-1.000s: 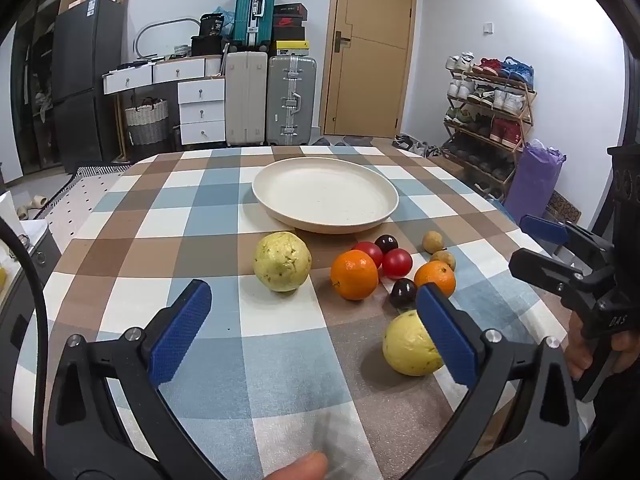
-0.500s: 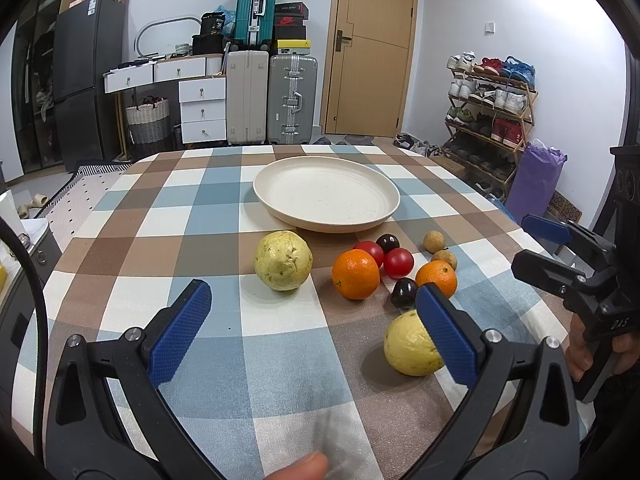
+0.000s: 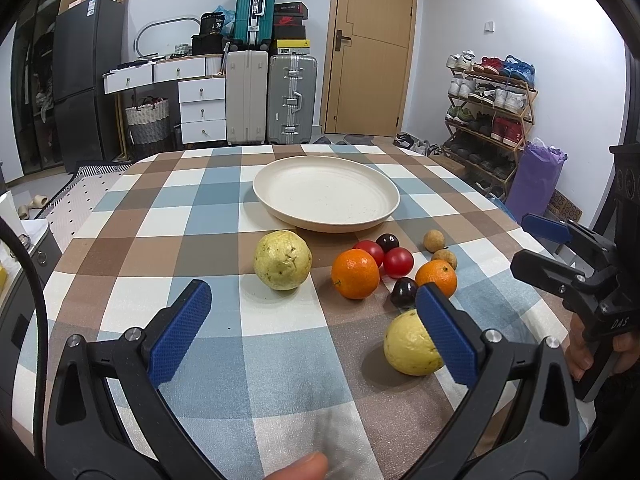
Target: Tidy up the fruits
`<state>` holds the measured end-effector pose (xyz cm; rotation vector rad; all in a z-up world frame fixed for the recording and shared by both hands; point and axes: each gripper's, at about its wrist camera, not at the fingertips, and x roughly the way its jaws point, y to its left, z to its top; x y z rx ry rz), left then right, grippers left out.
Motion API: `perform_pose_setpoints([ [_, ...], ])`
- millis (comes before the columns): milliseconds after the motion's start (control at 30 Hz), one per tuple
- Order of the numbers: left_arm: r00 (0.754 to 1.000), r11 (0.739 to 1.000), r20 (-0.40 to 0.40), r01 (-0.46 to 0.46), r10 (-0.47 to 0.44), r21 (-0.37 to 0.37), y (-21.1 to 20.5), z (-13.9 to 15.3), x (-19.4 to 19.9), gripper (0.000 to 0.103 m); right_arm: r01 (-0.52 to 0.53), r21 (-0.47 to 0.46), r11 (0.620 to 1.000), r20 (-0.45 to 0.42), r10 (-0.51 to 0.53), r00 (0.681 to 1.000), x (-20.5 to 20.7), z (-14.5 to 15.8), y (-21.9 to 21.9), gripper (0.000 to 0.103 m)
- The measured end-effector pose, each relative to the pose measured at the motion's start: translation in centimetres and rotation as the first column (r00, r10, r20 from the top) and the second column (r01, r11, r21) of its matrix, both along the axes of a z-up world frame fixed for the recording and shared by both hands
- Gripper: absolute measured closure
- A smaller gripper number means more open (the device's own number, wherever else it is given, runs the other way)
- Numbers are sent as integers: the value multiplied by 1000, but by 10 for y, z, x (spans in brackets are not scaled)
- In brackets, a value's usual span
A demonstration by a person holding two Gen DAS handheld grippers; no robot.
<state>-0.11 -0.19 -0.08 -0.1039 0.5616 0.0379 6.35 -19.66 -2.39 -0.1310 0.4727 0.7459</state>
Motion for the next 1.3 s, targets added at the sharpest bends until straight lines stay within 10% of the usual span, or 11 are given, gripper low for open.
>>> perform_pose_setpoints([
  [1300, 1000, 1000, 1, 2, -2, 6, 4, -1, 0, 1, -1, -3, 1000, -4, 1, 1000, 1, 0, 0, 0],
])
